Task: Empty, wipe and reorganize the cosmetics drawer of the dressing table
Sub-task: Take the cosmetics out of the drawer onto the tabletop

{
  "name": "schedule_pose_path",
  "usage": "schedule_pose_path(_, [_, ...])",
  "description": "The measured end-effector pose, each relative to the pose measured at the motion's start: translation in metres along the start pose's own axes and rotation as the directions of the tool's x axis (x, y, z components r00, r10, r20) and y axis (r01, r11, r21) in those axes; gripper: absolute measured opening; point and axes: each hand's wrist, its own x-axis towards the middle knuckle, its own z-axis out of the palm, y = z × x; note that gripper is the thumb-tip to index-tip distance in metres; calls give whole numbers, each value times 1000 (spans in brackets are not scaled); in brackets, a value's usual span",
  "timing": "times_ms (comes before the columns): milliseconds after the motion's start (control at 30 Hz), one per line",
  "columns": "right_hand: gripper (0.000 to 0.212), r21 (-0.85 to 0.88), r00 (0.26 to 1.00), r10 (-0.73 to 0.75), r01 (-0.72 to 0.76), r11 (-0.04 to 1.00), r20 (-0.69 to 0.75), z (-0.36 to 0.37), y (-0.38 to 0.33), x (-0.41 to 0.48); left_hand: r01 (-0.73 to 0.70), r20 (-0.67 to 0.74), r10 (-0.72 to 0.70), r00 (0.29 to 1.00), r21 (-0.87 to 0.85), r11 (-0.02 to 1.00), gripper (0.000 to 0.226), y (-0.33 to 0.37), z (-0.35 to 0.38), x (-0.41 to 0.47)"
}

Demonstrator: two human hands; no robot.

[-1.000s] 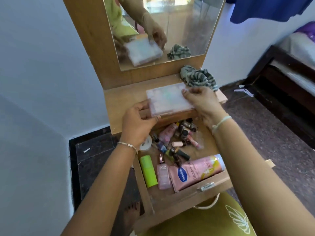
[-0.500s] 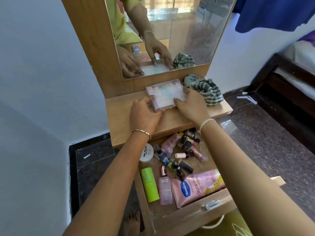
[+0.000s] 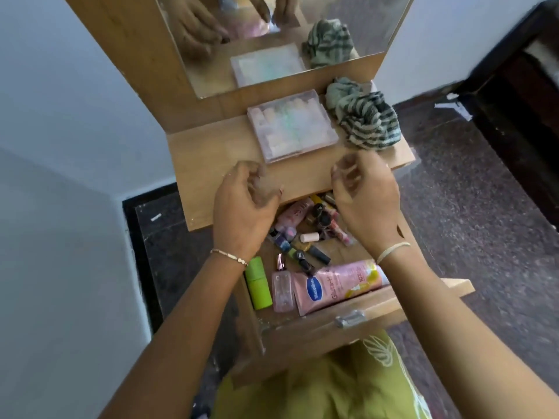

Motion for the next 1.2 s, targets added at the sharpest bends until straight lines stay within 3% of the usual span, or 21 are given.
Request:
schedule_pose_path(100, [9,-61,992,41,-34,998,115,-12,16,-28,93,104,-91,990,-18,996,14,-4,-5,-32])
schedule_pose_path(200, [11,-171,934,117,-62,983,336,-28,44,-49,177,194,-183,964,48,983,15,-7,-8,-61])
schedule_pose_path(333, [30,-311,694,185,59,949,696,-45,78,-64,243,327,-300,896,204,948,35,-6,-2,-84])
schedule_pose_path(400, [43,-337,572,208,129,933,793,-48,86,-67,229,362,-321,875,275,934,42,-3,3,-90])
schedule_pose_path(500, [53,-346,504,230,149,926,832,-47,89,-67,189,400,-328,856,349,918,46,0,14,-95])
schedule_pose_path(667, [50,-336,431,243,154,929,869,-42,89,-62,167,408,-356,841,429,888,48,-2,25,-95])
schedule_pose_path(833, [37,-328,401,238,172,929,885,-38,87,-56,133,419,-338,843,445,885,44,0,32,-84])
schedule_pose_path(1033, [47,-313,324,230,232,921,918,-37,85,-43,80,457,-317,831,465,882,34,2,27,-73])
schedule_pose_path(1200, [48,-297,310,242,145,944,920,-50,83,-33,39,447,-296,844,499,866,22,3,23,-74])
